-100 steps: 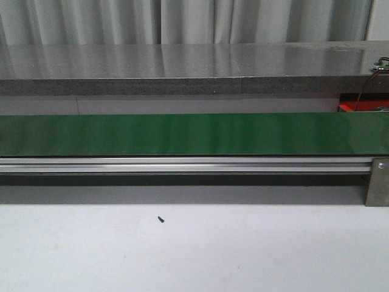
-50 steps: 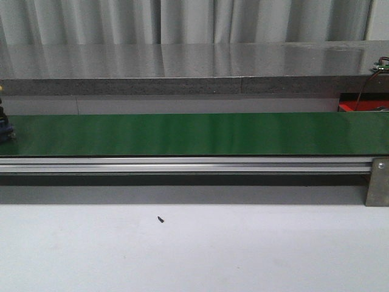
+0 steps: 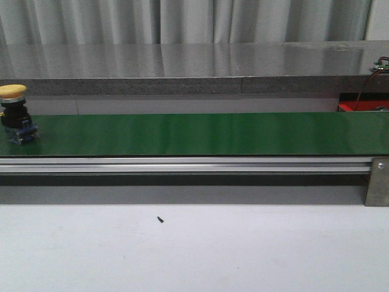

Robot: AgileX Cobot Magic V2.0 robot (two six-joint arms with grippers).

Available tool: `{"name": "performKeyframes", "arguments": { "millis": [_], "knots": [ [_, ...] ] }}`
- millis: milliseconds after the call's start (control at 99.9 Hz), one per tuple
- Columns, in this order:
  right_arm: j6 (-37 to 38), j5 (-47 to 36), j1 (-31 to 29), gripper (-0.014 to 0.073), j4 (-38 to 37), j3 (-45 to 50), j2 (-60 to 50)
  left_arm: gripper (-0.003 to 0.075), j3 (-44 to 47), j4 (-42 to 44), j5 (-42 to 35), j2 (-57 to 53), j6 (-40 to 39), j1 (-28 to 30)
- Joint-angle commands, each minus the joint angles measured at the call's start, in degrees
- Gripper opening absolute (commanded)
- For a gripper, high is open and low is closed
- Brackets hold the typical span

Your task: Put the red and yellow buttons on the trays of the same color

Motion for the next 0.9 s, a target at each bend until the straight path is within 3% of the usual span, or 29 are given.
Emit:
{"name": "performKeyframes", "arguments": {
  "millis": [0, 891],
  "knots": [
    [-0.4, -2.3, 0.2, -0.0095, 1.0, -1.3, -0.3, 0.0558, -2.3, 0.3, -4.6, -3.4, -0.9, 0.7],
    [-0.4, -2.3, 0.2, -0.0095, 1.0, -1.3, -0.3, 0.0551, -3.0, -1.8, -8.8, 2.9, -0.9, 1.1]
  ]
}}
